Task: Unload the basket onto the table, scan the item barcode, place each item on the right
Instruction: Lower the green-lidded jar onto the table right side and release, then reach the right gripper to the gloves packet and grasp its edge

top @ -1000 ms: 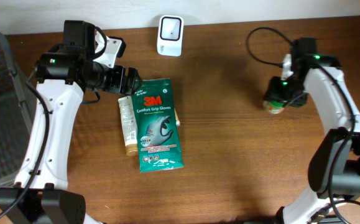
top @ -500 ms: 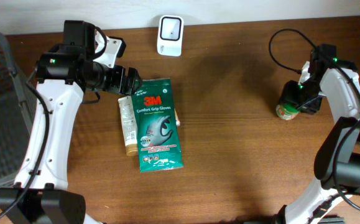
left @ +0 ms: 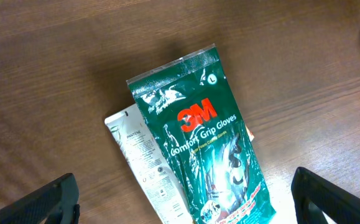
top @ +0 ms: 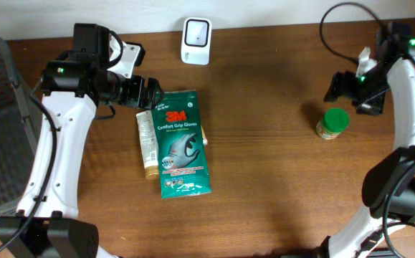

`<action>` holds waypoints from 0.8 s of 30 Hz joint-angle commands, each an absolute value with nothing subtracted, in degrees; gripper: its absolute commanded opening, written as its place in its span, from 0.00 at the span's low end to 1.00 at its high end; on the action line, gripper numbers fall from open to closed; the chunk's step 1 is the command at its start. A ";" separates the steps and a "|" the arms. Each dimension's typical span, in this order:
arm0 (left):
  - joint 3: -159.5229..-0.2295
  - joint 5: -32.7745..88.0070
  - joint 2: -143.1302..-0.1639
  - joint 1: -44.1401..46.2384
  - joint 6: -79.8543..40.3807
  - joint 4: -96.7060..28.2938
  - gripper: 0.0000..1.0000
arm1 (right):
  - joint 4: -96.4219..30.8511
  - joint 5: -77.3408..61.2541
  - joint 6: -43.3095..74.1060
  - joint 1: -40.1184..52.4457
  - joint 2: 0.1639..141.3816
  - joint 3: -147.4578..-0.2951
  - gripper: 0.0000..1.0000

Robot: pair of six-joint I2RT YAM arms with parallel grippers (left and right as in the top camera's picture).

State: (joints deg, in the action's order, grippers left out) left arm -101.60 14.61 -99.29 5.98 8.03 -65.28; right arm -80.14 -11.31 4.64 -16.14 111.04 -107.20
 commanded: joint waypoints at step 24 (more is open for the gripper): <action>-102.56 15.25 -99.31 5.82 8.71 -65.23 0.99 | -25.78 -49.95 12.71 19.25 111.02 -61.14 0.79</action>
State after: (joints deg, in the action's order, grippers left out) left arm -101.60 14.63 -99.29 5.98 8.03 -65.28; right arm -29.67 -48.14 5.41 17.82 111.59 -64.34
